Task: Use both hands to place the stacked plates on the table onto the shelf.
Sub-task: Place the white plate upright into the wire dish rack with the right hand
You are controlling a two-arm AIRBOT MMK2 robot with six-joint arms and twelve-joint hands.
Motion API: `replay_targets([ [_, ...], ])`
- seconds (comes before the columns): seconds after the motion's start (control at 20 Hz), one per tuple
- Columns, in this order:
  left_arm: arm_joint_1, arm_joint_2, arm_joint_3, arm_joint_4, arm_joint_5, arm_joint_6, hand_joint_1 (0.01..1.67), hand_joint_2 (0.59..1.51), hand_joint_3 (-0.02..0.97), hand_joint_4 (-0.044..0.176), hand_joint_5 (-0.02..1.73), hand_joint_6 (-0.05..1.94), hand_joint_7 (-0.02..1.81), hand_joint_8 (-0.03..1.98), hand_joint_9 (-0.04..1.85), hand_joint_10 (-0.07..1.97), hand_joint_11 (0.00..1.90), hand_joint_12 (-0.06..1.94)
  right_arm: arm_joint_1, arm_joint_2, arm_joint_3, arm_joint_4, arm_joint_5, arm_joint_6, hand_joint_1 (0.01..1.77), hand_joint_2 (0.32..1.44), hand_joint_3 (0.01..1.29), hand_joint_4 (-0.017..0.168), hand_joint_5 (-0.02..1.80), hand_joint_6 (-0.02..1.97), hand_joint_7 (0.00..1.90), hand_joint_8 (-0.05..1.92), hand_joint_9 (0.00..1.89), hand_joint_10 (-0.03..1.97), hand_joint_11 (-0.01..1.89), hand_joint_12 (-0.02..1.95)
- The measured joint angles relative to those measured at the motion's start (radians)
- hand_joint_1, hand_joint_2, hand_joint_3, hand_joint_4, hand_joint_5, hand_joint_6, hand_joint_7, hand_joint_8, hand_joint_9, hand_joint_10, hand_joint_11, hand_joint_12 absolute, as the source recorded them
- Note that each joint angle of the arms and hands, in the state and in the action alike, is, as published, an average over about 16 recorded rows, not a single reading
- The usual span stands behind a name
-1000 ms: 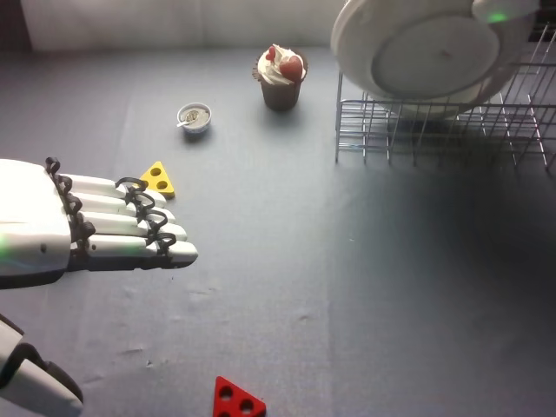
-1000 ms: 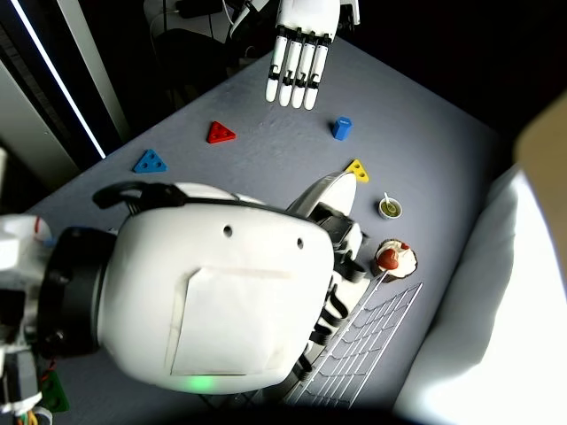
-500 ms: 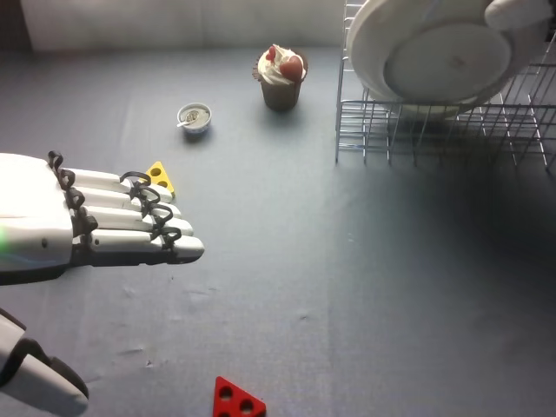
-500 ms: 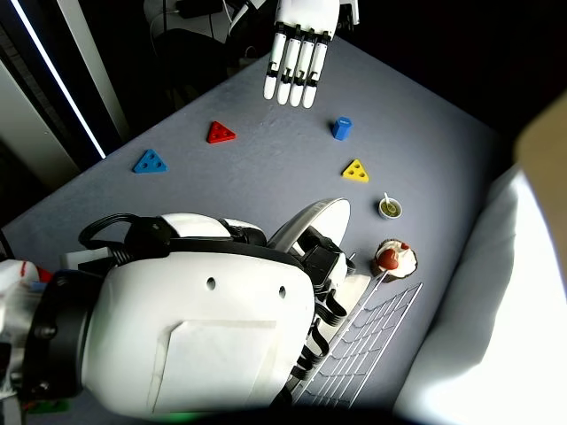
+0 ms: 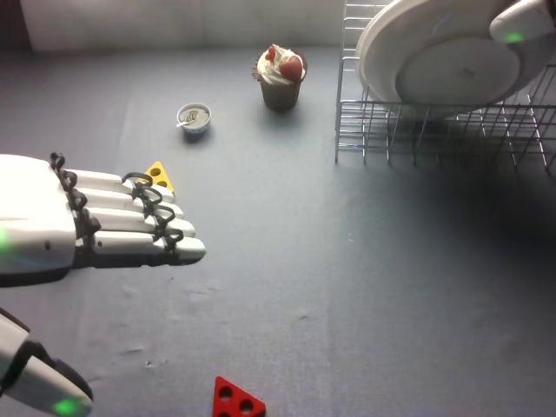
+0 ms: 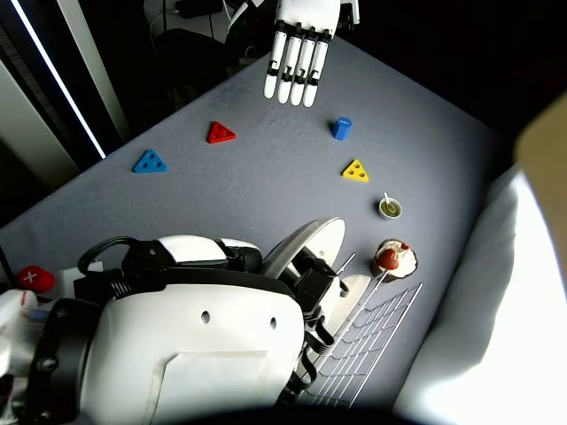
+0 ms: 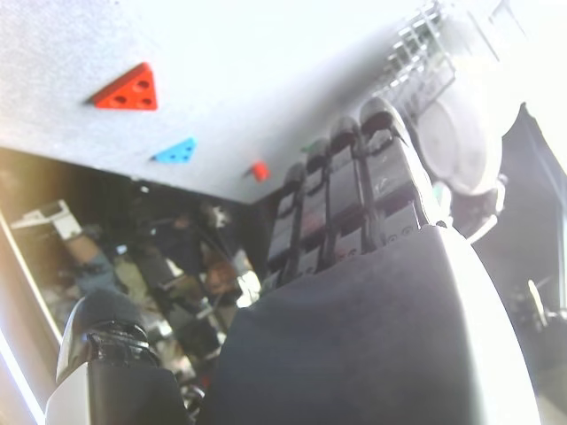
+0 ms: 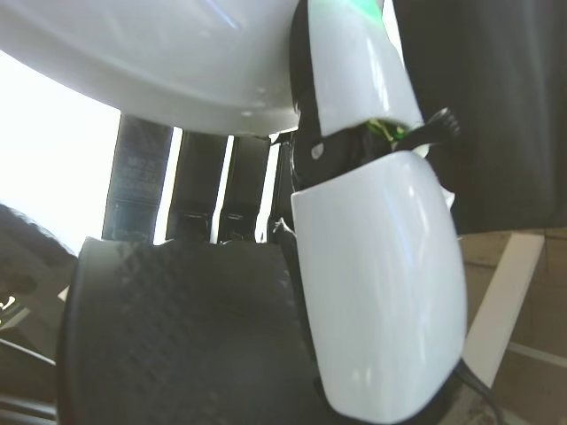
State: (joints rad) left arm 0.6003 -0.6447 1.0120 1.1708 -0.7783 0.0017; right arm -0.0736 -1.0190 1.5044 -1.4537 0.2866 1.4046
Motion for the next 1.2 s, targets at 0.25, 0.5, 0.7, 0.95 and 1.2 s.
replay_targets([
  [0.25,0.0,0.0,-0.01,0.009,0.01,0.0,0.11,0.944,0.012,-0.001,0.07,0.02,0.13,0.0,0.13,0.0,0.13,0.02,-0.013,-0.021,0.024,0.007,0.017,0.001,1.46,1.0,0.01,-0.008,0.87,0.88,0.95,0.8,1.07,0.87,1.01,1.12],
  [0.5,0.0,-0.001,-0.017,0.015,0.019,0.0,0.1,0.947,0.012,-0.002,0.08,0.02,0.14,0.0,0.14,0.0,0.13,0.02,-0.029,-0.043,0.058,0.017,0.033,0.002,1.46,1.0,0.01,-0.009,0.85,0.91,0.94,0.8,1.06,0.88,1.0,1.16],
  [0.7,0.0,-0.001,-0.02,0.015,0.023,0.0,0.1,0.947,0.013,-0.002,0.08,0.02,0.14,0.0,0.14,0.0,0.14,0.02,-0.042,-0.057,0.081,0.025,0.044,0.002,1.46,1.01,0.01,-0.01,0.85,0.92,0.95,0.78,1.08,0.82,0.98,1.28],
  [0.95,0.0,-0.001,-0.02,0.015,0.023,0.0,0.09,0.947,0.013,-0.002,0.07,0.02,0.14,0.0,0.14,0.0,0.14,0.02,-0.061,-0.069,0.107,0.036,0.051,0.002,1.46,1.0,0.01,-0.011,0.85,0.91,1.01,0.71,1.13,0.68,1.02,1.18],
  [1.2,0.0,-0.001,-0.02,0.014,0.023,0.0,0.08,0.948,0.013,-0.002,0.07,0.02,0.14,0.0,0.14,0.0,0.14,0.02,-0.079,-0.076,0.123,0.045,0.055,0.001,1.4,1.01,0.01,-0.011,0.86,0.83,1.01,0.53,1.12,0.49,1.08,0.78],
])
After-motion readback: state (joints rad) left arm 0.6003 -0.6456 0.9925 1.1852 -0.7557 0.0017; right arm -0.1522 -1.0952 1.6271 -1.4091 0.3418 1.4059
